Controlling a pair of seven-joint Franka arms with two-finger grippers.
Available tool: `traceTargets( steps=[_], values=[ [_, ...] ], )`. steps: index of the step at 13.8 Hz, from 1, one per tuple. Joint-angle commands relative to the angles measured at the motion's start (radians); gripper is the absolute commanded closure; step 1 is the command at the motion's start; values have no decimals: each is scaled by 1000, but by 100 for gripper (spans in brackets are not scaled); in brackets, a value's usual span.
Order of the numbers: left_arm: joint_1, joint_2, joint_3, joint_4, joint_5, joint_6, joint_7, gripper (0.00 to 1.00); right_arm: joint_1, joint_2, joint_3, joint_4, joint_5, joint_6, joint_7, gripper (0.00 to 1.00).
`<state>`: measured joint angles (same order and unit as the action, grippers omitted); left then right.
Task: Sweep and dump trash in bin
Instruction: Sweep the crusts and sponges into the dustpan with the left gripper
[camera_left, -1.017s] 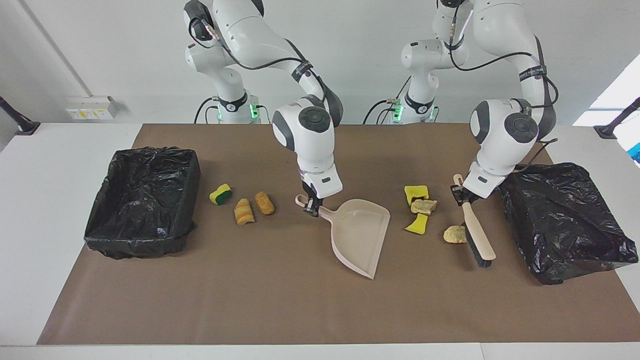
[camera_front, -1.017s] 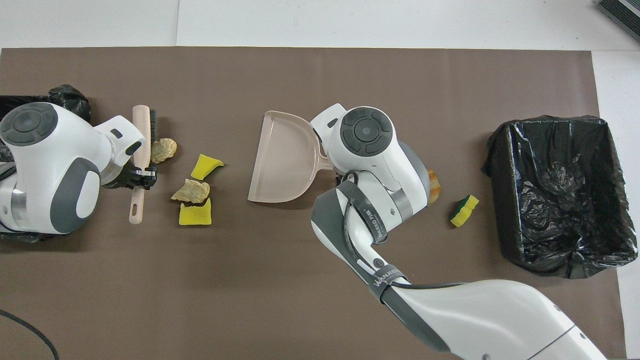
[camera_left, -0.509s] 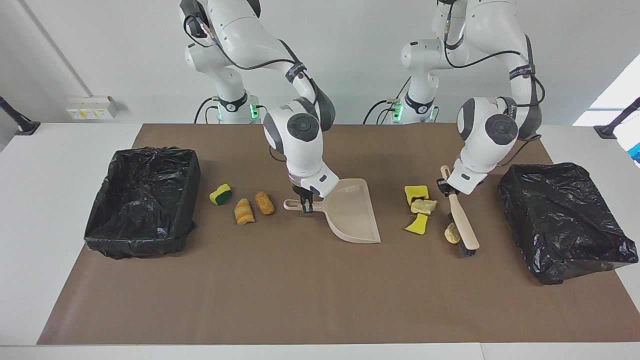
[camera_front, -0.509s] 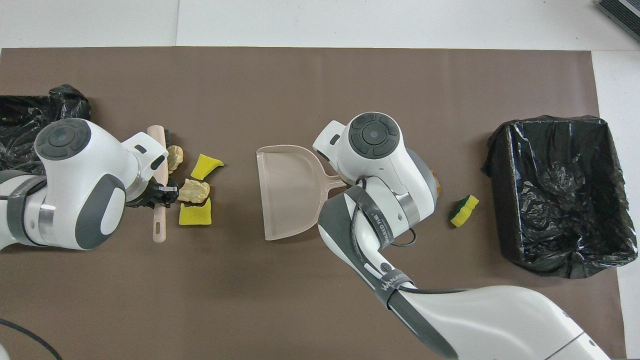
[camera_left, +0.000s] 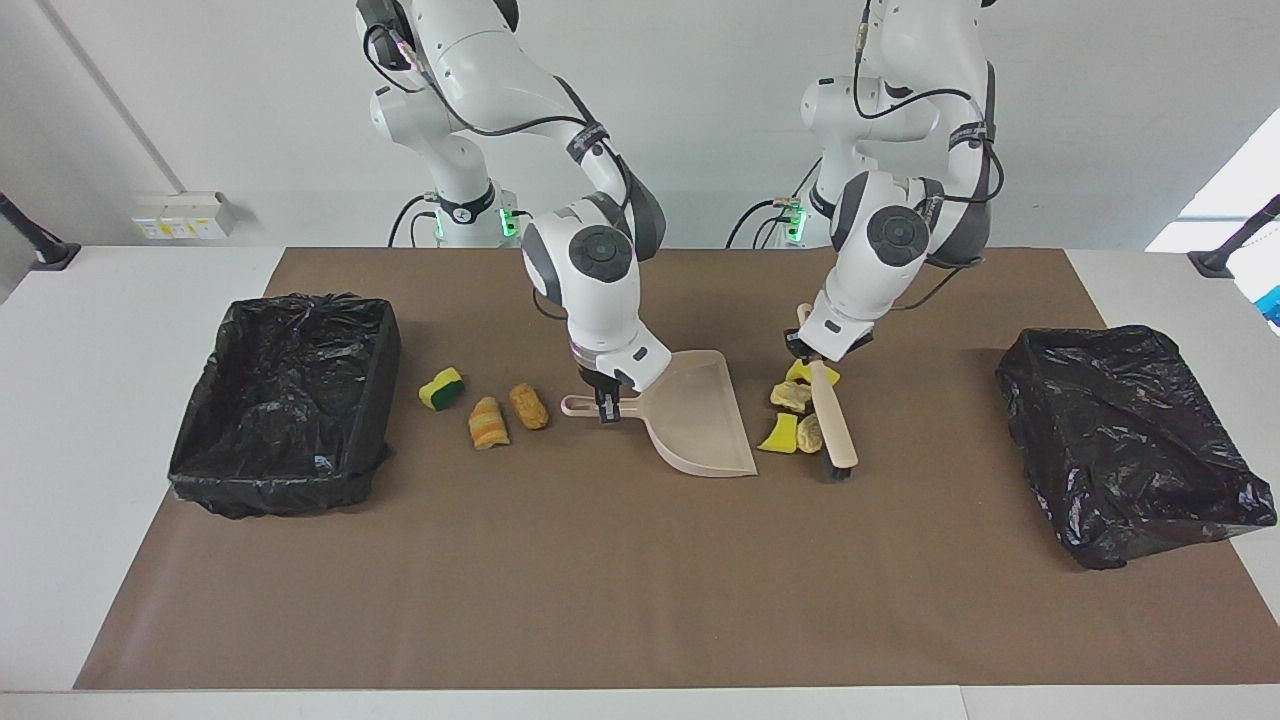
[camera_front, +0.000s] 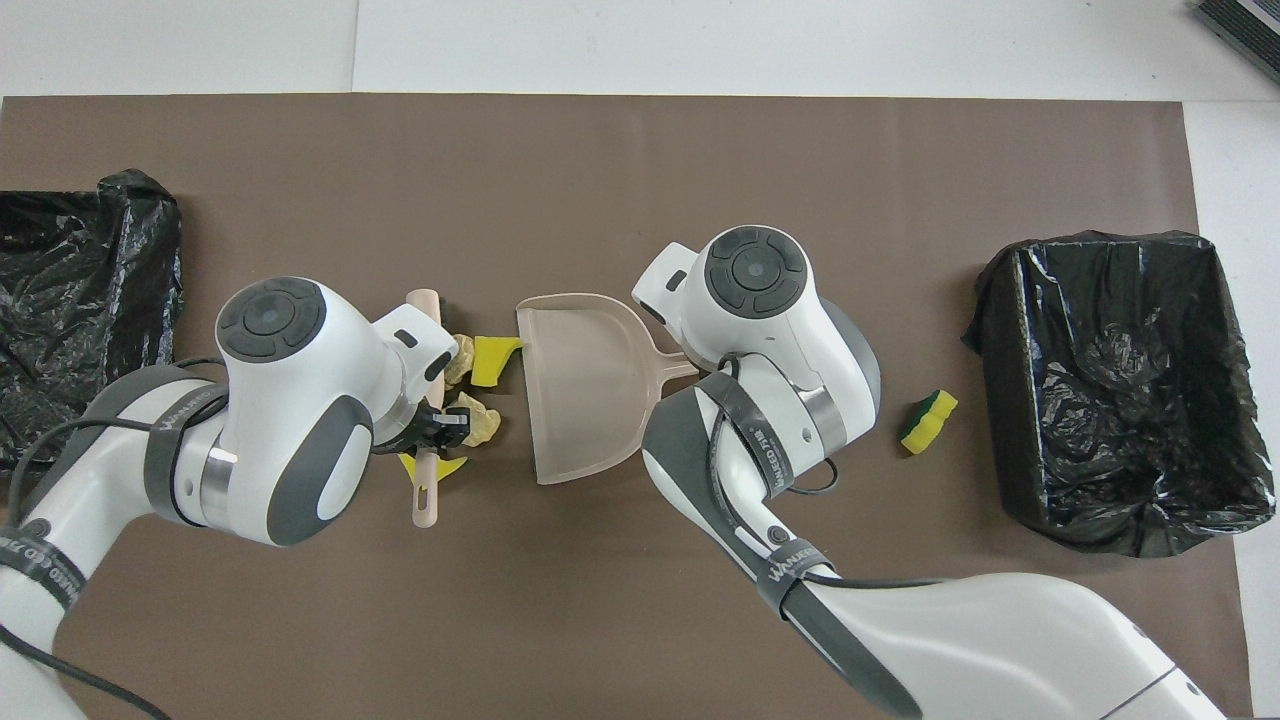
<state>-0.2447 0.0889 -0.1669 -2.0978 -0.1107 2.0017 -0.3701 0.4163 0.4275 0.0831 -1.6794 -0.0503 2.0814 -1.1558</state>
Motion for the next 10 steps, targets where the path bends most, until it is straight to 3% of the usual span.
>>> traceTargets(
  steps=[1,5,7,10],
  values=[
    [-70,-34,15,-24,-64,-23,-3,100,-22,-26,10,-36,21,-1,-45,100],
    [-79,-44,29,14,-135,-110,9,100,-24,-26,9,-36,20,-1,-50,100],
    [23,-72,33,67,-133,-222,68,100,-24,-26,9,-36,21,0,-58,100],
    [99,-146,36,35,-135,-288,60,100,-24,-26,9,-36,20,3,-62,100]
  ],
)
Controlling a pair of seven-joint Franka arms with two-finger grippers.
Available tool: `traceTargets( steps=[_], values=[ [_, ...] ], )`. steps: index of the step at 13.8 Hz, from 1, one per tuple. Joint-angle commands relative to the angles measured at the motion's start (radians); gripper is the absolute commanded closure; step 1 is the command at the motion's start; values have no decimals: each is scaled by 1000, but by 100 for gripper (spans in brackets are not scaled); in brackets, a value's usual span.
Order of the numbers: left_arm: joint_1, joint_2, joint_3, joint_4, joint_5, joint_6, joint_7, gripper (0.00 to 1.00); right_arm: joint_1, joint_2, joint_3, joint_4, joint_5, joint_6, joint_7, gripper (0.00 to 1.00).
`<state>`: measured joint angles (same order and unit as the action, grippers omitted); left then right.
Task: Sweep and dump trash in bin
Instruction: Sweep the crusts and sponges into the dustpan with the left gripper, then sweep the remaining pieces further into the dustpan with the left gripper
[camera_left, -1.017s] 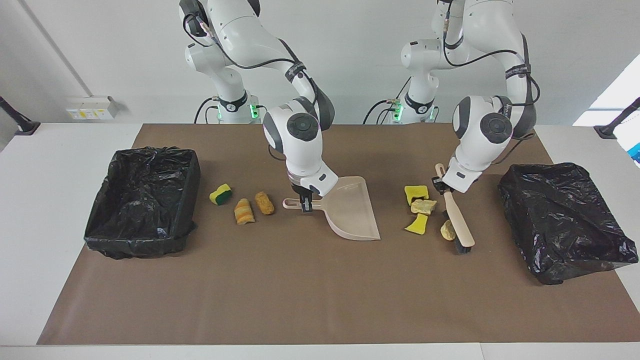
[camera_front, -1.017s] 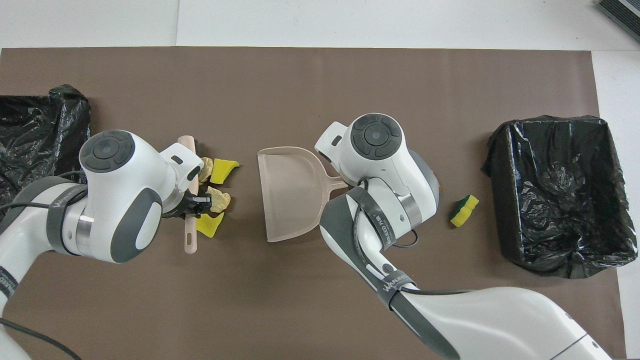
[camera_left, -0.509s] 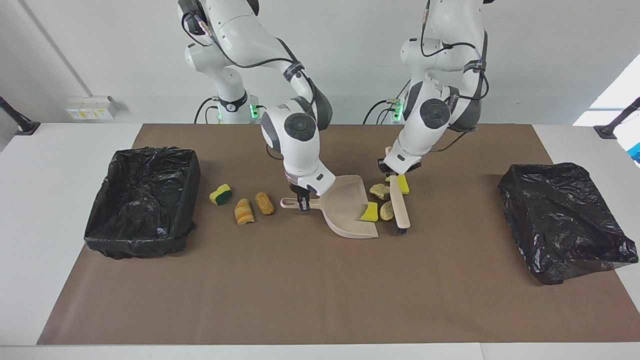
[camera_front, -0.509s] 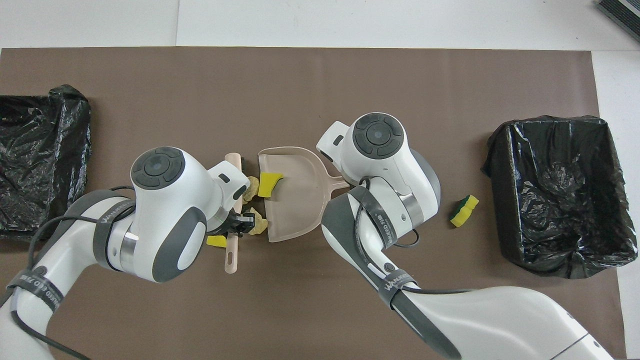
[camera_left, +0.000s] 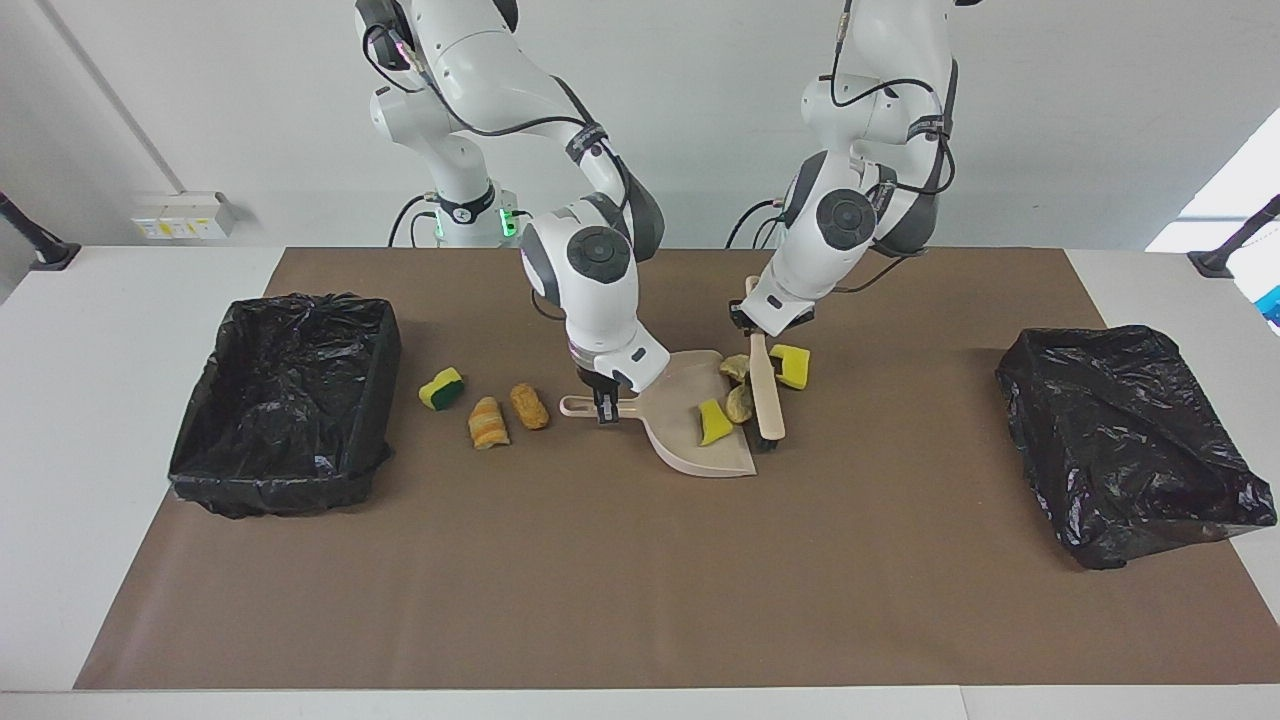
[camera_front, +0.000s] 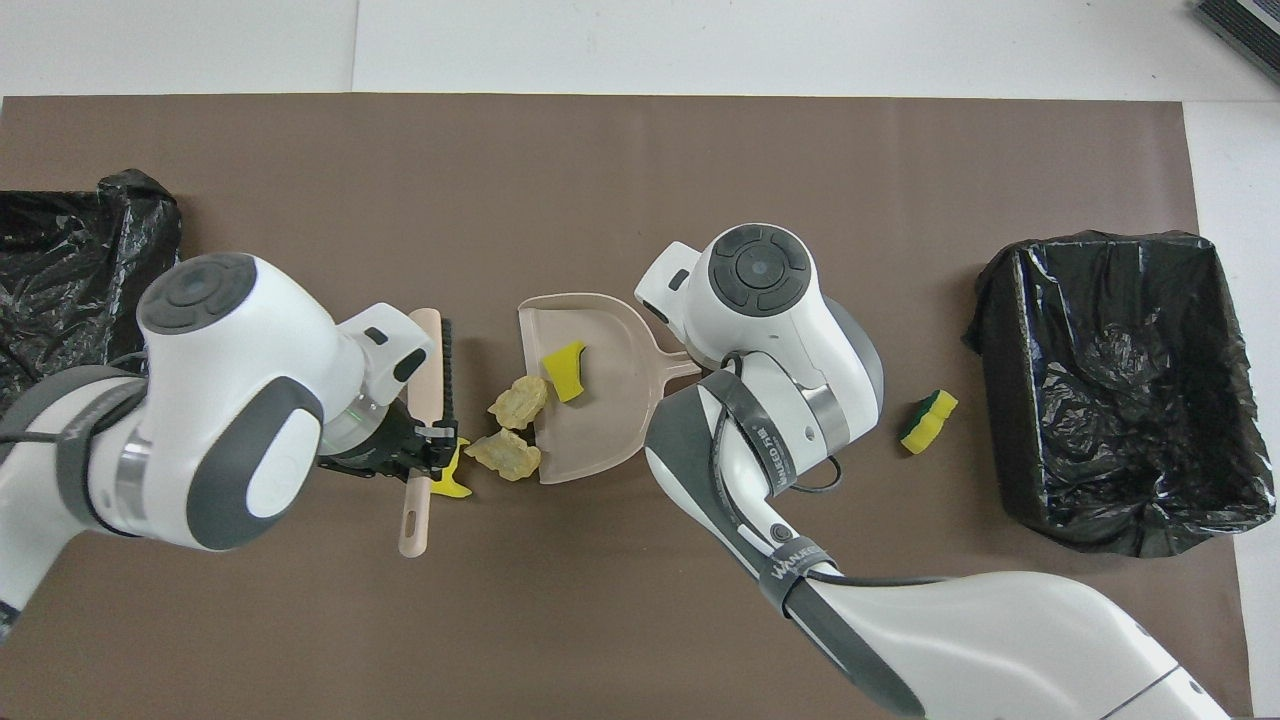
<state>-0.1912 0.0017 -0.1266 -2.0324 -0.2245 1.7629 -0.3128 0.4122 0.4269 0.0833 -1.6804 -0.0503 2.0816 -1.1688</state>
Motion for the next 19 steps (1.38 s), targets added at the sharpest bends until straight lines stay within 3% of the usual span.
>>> traceTargets(
  steps=[1,4,6,9,13,19],
  values=[
    [52,-83,-4,-67,-21,-65,-17,100,-20,-25,9,-36,21,5,-49,100],
    [65,-241,-5,-334,-30,-1,-268,100,-9,-26,9,-39,21,8,-45,100],
    [44,-265,-11,-408,-83,55,-409,100,-7,-36,9,-64,17,15,-46,100],
    [-71,-249,-11,-433,-119,192,-567,100,-3,-69,9,-159,13,124,-37,100],
    [-195,-197,-11,-419,-121,337,-555,100,-3,-69,9,-160,13,123,-35,100],
    [-206,-149,-16,-345,-118,342,-447,100,-7,-69,9,-153,13,111,-38,100]
  ],
)
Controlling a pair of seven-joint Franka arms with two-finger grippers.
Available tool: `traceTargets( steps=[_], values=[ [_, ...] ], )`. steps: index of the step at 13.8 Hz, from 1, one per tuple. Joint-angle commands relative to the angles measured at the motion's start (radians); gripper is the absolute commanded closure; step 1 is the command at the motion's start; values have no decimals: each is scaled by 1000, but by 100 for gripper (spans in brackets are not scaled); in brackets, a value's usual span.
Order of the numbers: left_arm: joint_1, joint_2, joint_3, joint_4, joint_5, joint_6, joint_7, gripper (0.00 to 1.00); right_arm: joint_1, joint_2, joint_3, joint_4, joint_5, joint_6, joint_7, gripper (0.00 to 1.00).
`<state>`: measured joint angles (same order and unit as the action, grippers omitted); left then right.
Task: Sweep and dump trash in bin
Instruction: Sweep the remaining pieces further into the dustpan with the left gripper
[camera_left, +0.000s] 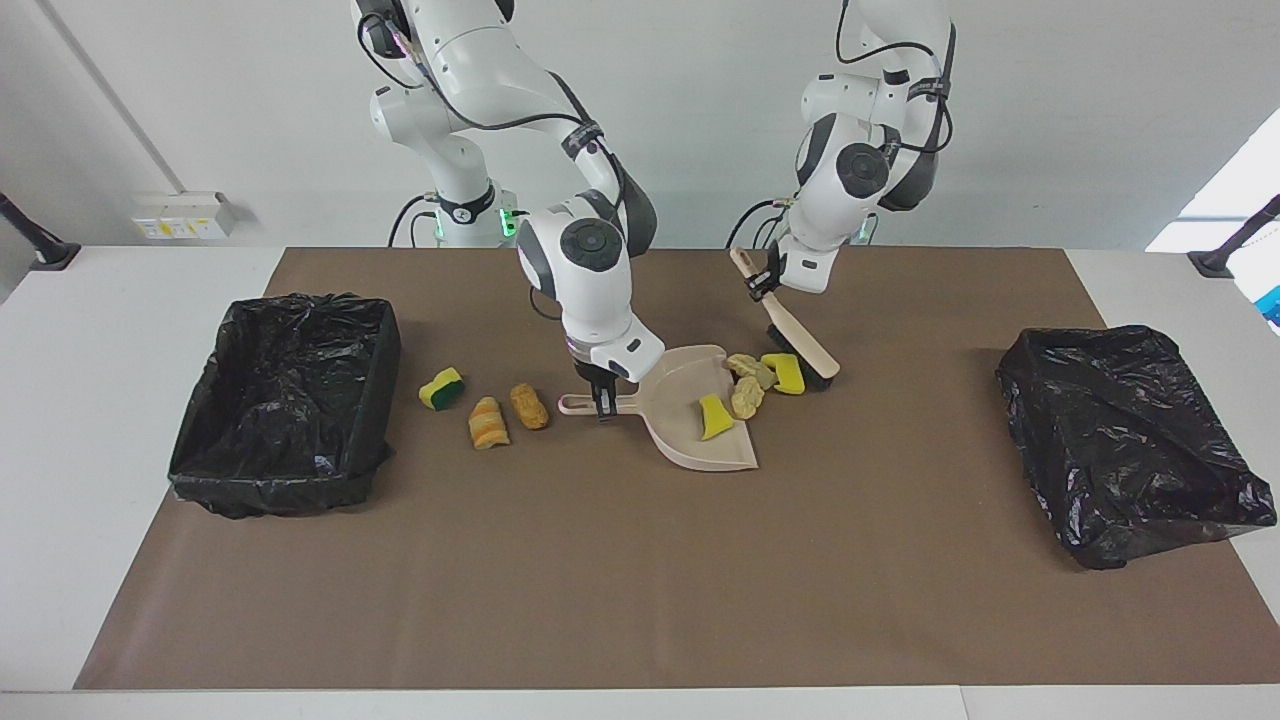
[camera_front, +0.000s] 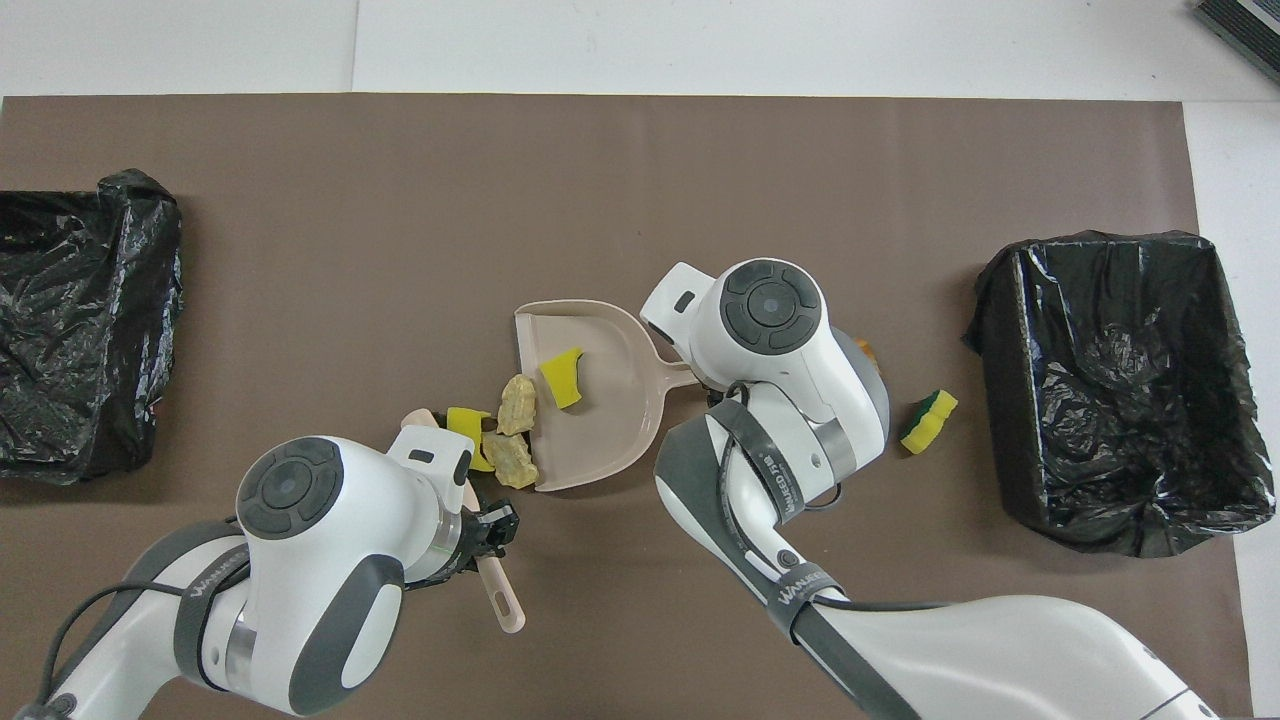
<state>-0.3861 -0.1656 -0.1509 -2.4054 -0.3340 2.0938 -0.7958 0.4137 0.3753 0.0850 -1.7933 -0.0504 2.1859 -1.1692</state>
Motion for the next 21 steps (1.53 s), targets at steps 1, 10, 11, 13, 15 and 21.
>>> traceTargets(
  steps=[1,10,11,13,15,21],
  values=[
    [-11,32,7,43,-7,24,35,100,-9,-19,6,-37,12,0,-37,100],
    [-34,63,4,66,-207,118,151,100,-1,-44,5,-20,-80,-84,-41,100],
    [-33,63,4,66,-232,115,190,100,-1,-44,5,-9,-106,-109,-41,100],
    [-24,52,5,78,-250,94,239,100,-1,-44,5,-3,-155,-141,-43,100],
    [-1,46,11,84,-287,57,253,100,-1,-46,7,-3,-164,-143,-41,100],
    [-31,52,5,86,-318,71,267,100,-3,-50,9,-18,-143,-114,-3,100]
  ],
)
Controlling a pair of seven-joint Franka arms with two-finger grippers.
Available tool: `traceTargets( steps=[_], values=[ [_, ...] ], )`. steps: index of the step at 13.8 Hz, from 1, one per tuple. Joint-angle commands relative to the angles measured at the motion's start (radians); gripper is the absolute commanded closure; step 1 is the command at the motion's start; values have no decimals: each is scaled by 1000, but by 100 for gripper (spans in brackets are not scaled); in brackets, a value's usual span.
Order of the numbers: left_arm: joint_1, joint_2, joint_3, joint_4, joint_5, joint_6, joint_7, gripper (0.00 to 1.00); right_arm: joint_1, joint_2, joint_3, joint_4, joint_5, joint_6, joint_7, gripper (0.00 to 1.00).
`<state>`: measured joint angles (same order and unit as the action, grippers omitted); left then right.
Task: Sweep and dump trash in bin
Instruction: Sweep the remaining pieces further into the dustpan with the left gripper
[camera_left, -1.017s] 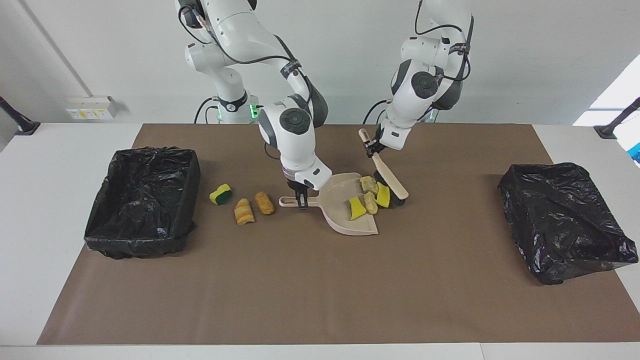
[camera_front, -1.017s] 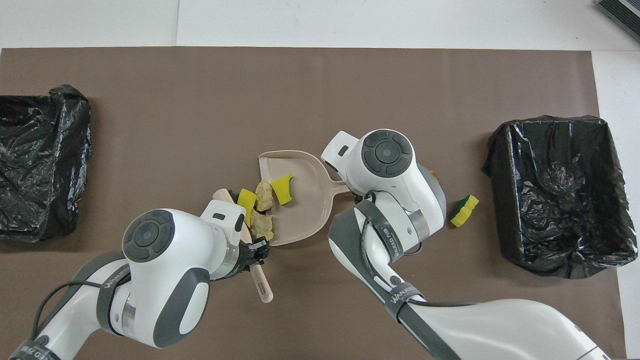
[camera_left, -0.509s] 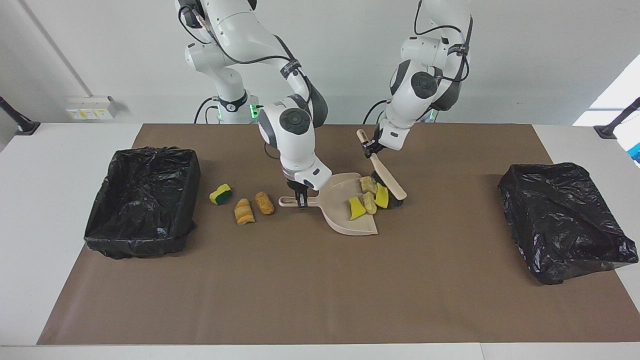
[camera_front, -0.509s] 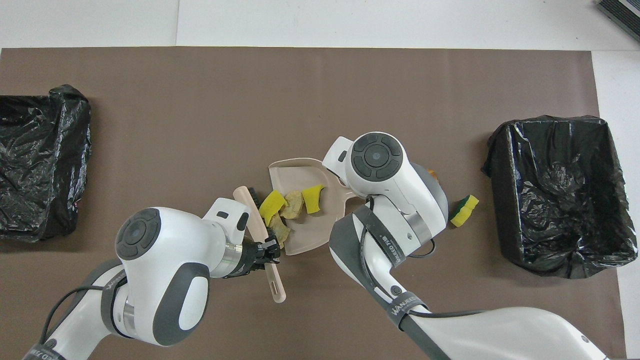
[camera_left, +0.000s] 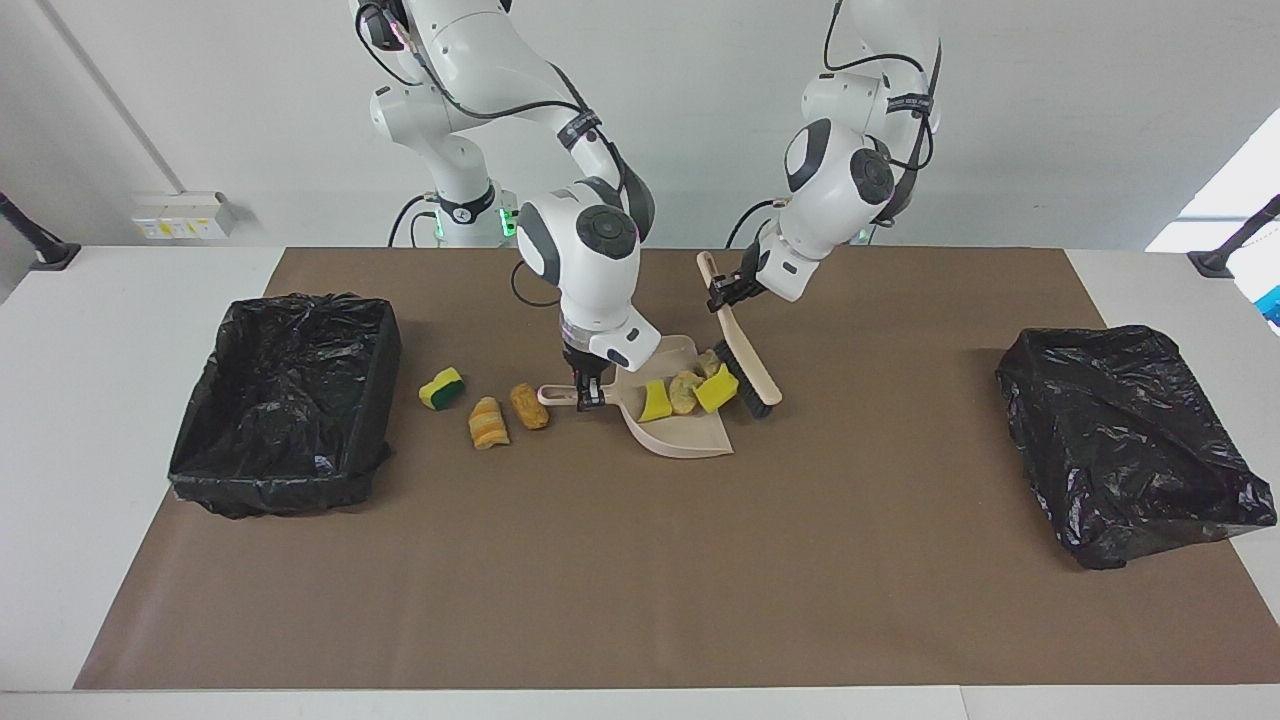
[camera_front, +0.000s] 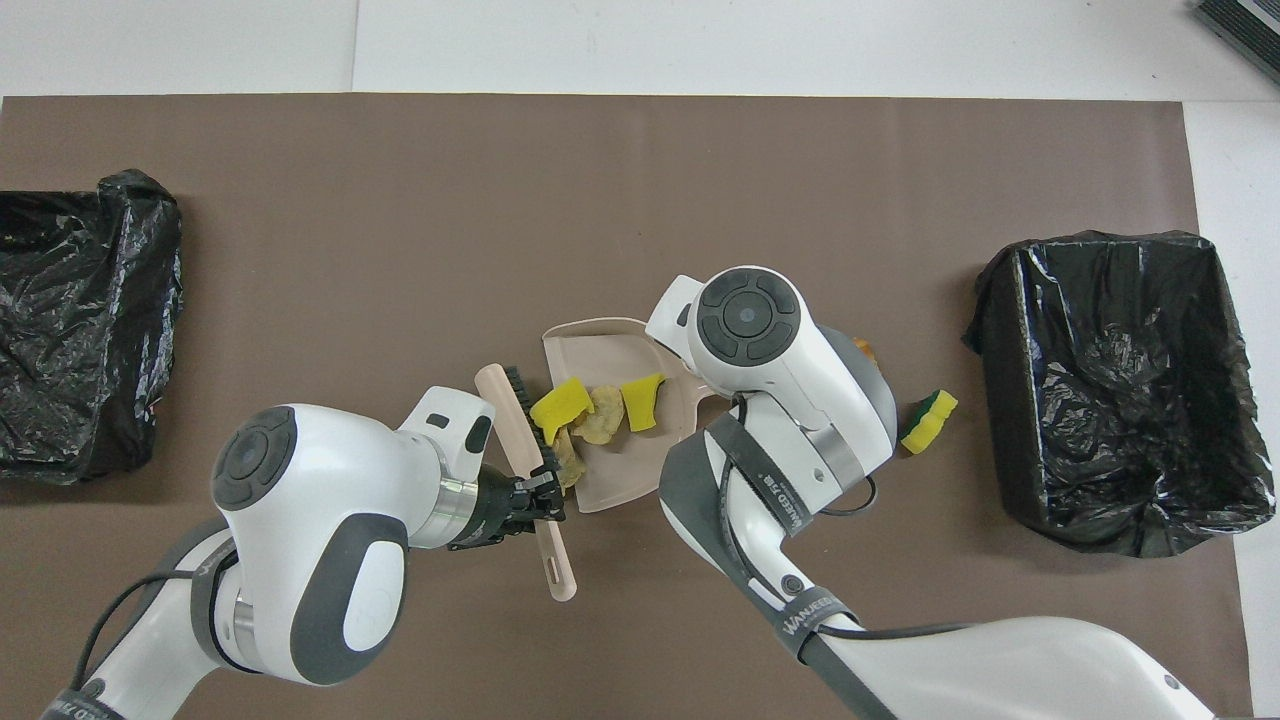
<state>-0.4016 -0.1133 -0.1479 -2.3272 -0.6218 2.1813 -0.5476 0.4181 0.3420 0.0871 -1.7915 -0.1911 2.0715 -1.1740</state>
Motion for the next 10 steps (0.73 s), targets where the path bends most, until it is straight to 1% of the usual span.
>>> traceTargets(
  steps=[1,3,6,9,10],
  values=[
    [-17,1,2,8,-47,-15,18,100,-7,-15,8,-23,8,22,11,100],
    [-17,3,4,8,-56,-15,18,100,-5,-15,8,-26,27,41,13,100],
    [-25,11,2,9,-56,14,18,100,-4,-9,8,-26,27,47,19,100],
    [-33,12,1,3,-56,9,21,100,7,-9,8,-26,27,47,24,100],
    [-52,14,-1,3,-58,21,20,100,8,-9,8,-26,27,47,24,100]
  ],
)
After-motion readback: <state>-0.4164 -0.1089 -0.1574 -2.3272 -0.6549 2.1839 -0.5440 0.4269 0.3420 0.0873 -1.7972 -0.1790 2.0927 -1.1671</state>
